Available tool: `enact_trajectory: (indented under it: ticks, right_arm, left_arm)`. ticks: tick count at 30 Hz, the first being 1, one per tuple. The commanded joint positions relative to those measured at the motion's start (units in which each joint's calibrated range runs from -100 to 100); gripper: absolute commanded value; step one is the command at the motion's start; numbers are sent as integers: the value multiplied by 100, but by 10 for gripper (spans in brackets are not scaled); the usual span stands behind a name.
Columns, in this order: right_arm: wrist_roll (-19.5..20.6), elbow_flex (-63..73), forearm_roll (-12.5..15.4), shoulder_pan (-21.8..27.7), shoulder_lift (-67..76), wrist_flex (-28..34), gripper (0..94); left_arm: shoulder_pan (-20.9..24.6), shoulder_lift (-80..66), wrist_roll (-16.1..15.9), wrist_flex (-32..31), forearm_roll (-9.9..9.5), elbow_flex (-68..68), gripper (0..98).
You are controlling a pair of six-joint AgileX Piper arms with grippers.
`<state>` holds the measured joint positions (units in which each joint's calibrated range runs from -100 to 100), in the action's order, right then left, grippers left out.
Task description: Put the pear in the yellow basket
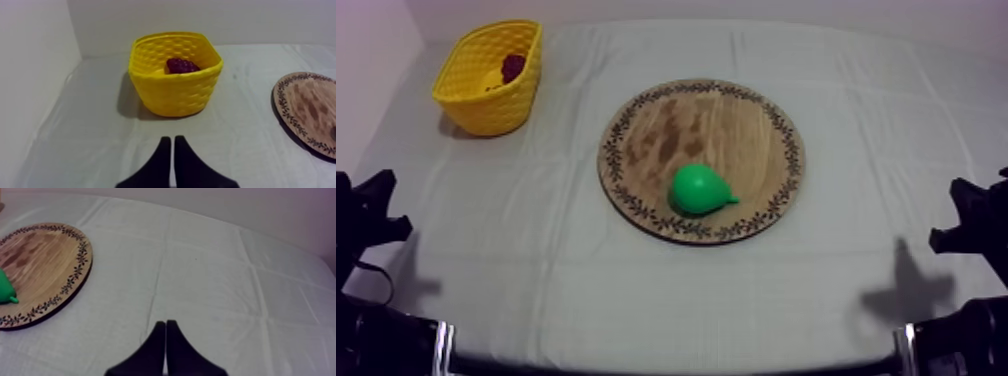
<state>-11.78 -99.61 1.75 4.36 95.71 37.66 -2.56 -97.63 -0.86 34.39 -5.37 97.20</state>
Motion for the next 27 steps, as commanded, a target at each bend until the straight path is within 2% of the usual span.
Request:
enact_trajectory:
  ticks: [1, 13, 20, 27]
  right_arm:
    - [-2, -5, -2, 1, 5, 8, 5]
    - [-2, -5, -2, 1, 5, 8, 5]
    - [-2, -5, -2, 1, 5, 8, 5]
    - [-2, -5, -2, 1, 5, 8, 5]
  left_arm:
    - [14, 239, 12, 25, -16, -190, 0]
    - [-81, 2107, 104, 1052, 50, -2981, 0]
    - [-229, 3309, 181, 1220, 112, -4547, 0]
    - [-563, 4473, 242, 1376, 148, -5974, 0]
